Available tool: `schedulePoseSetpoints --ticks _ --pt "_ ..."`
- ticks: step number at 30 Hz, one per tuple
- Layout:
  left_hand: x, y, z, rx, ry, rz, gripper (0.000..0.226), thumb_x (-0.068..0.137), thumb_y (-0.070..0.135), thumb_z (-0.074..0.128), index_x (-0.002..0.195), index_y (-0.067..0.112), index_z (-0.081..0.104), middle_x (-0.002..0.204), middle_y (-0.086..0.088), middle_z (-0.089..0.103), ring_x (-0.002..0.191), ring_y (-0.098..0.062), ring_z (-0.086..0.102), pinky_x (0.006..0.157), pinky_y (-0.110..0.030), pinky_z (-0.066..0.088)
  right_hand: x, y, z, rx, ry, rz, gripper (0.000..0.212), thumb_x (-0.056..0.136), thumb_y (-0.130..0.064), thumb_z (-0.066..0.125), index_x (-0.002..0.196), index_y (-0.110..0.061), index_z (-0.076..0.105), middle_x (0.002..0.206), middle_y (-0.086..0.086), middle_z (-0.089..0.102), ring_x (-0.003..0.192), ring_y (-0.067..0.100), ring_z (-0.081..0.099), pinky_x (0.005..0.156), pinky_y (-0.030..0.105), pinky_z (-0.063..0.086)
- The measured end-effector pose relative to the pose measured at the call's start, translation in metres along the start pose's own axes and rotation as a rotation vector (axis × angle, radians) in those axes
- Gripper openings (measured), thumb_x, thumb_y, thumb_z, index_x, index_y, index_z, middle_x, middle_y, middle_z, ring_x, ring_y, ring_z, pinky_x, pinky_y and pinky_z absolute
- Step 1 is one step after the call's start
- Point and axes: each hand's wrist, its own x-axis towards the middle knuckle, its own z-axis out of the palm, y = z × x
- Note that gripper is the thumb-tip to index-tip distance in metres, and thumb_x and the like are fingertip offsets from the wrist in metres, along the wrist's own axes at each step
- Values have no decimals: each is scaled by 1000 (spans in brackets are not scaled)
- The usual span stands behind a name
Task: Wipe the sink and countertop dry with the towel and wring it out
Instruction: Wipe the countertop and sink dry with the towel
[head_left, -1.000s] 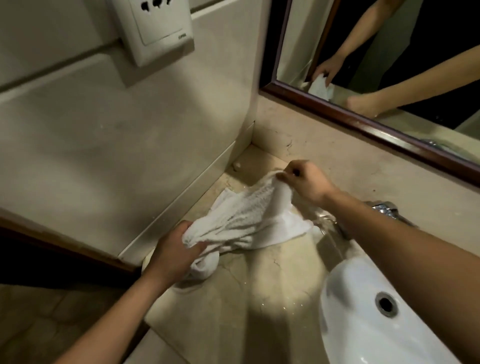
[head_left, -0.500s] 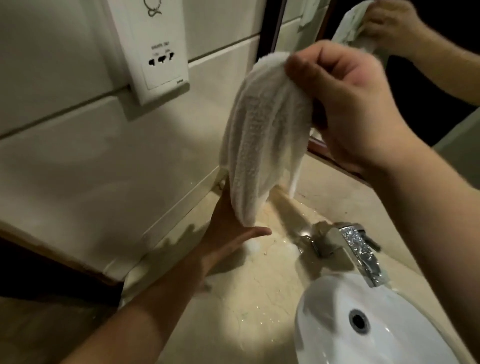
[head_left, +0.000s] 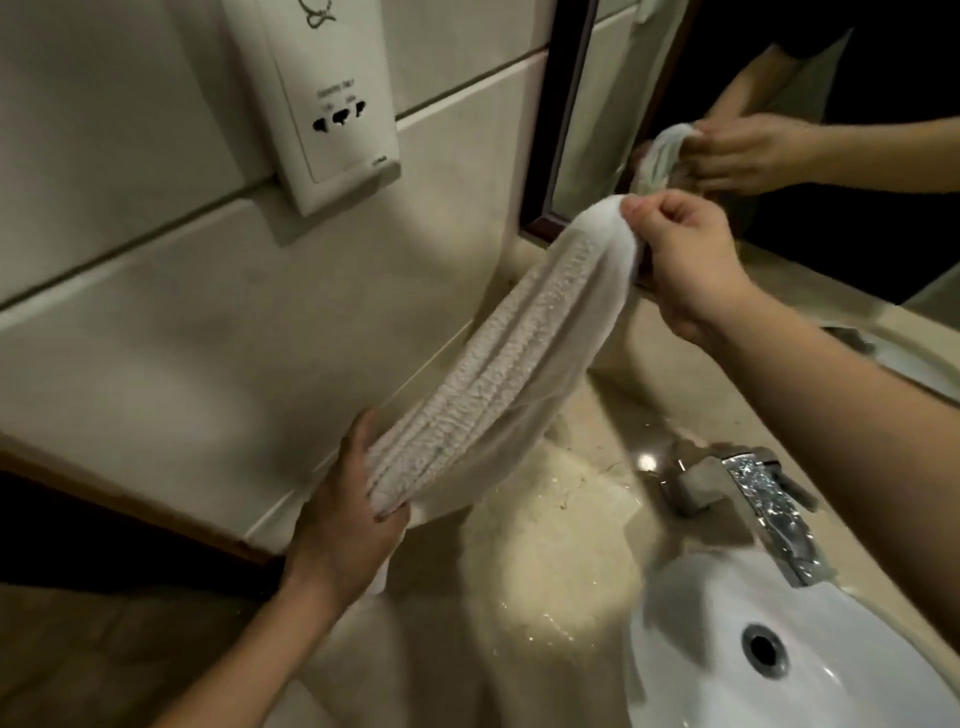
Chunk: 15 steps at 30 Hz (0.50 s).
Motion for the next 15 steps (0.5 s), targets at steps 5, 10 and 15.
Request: schedulePoseSetpoints --ticks 5,10,15 --pt "-15 -50 15 565 121 160 105 73 -2 78 156 36 26 150 -12 41 121 -43 55 78 -54 59 29 65 60 -57 5 75 22 102 -15 58 83 -23 61 80 -2 58 74 11 54 75 35 50" --pt "-15 -90 25 762 -33 159 74 74 6 78 144 19 59 158 -11 44 151 -35 30 106 -53 46 21 147 80 -444 -198 267 21 96 -12 64 116 -12 68 111 14 67 96 27 65 91 46 56" --pt "-19 -123 19 724 -191 284 62 101 57 36 158 34 35 172 5 16 159 -17 13 126 -33 8 -10 181 119 -909 -302 30 68 103 -39 52 158 -8 27 164 22 23 150 41 23 122 48 23"
